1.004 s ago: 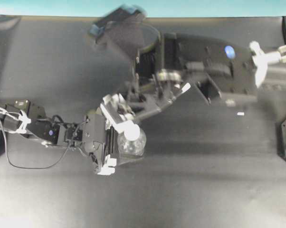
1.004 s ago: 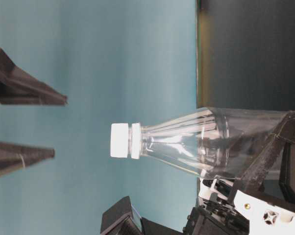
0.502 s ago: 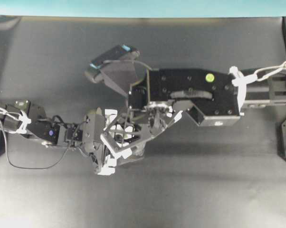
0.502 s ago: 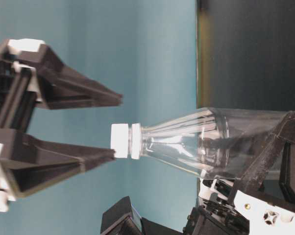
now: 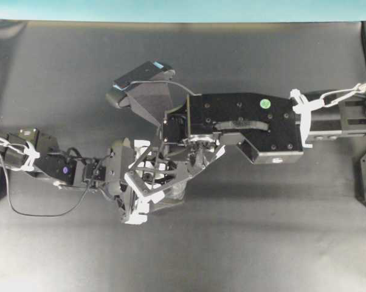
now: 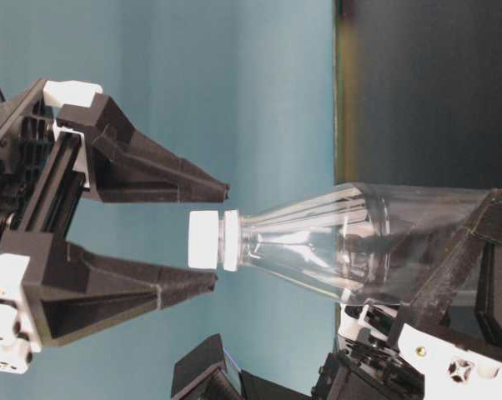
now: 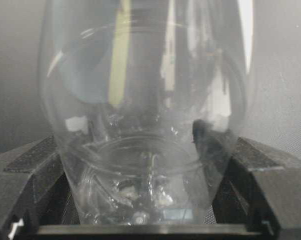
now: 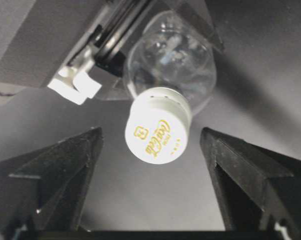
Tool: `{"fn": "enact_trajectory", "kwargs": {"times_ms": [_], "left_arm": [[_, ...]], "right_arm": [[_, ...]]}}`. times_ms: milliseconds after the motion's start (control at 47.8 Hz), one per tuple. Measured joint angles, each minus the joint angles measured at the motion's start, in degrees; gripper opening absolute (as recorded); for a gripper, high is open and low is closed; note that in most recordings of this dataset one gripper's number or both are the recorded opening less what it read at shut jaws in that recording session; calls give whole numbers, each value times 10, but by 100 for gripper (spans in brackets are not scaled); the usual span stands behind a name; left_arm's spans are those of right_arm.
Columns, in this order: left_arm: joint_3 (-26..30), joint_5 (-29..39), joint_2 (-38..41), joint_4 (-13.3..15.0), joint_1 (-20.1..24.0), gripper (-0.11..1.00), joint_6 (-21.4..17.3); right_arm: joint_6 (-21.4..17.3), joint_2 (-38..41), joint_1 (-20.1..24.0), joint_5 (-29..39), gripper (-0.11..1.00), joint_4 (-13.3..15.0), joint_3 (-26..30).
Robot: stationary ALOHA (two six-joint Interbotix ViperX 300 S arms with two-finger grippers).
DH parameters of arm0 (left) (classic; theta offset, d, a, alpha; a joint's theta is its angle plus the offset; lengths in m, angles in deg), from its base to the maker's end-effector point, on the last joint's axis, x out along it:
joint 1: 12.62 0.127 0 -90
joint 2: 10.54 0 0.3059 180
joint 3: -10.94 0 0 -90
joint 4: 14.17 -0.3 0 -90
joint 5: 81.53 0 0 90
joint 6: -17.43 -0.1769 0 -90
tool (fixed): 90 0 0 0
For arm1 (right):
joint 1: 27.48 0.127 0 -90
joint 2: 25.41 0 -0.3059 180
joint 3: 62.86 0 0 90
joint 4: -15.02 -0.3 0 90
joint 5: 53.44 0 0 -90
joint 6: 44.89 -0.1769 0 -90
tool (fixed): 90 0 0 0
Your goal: Open the bottle cap by holding the bottle with the left arm and twisting the cap with the right arm.
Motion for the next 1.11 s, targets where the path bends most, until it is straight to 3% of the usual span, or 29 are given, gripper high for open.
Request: {"fn": "enact_trajectory", "kwargs": {"times_ms": [460,920,1025,1109], "left_arm": [[0,0,0,0,-1,80,0],[1,2,0,0,-1,80,-1],[1,3,0,0,-1,80,0],[1,2,0,0,-1,80,0]], "right_arm": [[10,0,-1,2,71,11,1],[25,1,-4,12,62,11,11],[25,1,-4,15,57,11,11],[31,1,-4,15,44,11,11]]}}
